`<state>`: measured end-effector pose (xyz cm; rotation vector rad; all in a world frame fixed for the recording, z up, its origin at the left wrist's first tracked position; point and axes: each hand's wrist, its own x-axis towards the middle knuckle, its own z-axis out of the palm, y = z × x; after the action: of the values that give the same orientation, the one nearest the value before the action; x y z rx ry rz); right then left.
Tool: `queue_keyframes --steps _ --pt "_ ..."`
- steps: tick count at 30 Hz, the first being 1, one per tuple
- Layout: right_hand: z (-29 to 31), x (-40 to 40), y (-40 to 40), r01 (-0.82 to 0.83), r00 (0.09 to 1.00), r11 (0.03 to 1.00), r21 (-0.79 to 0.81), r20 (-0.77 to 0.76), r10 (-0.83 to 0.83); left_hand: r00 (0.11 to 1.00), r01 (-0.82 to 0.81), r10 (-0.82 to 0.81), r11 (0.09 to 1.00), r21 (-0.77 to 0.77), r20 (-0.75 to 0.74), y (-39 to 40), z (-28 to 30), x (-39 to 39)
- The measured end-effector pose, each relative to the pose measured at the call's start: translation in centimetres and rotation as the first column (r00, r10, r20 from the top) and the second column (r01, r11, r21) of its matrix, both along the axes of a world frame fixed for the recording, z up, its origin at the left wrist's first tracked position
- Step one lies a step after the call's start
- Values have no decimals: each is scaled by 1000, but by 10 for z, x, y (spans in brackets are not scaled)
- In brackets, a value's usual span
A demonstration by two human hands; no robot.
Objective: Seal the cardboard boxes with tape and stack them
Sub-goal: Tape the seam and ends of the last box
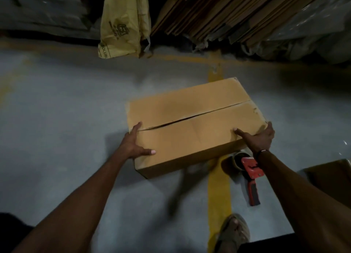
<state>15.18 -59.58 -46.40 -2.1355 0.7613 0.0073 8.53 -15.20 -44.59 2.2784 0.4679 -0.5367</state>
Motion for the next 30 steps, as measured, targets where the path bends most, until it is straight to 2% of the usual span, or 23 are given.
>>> queue_keyframes --steps 5,8,11,15,21,24,26,28,30 --pt "-2 -4 0 -52 998 998 -28 -40 50 997 70 -69 997 11 -30 30 -2 31" --pt "2 -16 5 -32 998 998 -60 -51 29 997 75 -76 997 33 8 36 0 38" --pt "5 -29 7 -21 998 993 -113 -67 14 993 -6 0 999 47 121 31 -2 26" --pt "9 -43 9 -42 993 986 -163 -115 23 930 -138 98 987 88 354 20 -12 1" --pt "12 -79 7 -20 989 980 -200 -144 -10 892 -267 121 919 292 436 -1 -2 -16" --pt "6 -90 -5 36 999 995 -96 -13 -38 870 -264 90 915 305 485 -27 2 -22" --pt "-5 -95 -20 156 987 987 -30 33 -155 866 -233 54 924 305 498 -56 5 -22" --pt "-22 -102 -41 254 966 965 -62 -21 -256 857 -146 -28 944 296 514 -89 5 -21" --pt "-44 -112 -64 263 952 959 -106 -134 -276 833 -21 -143 957 288 534 -123 -1 -22"
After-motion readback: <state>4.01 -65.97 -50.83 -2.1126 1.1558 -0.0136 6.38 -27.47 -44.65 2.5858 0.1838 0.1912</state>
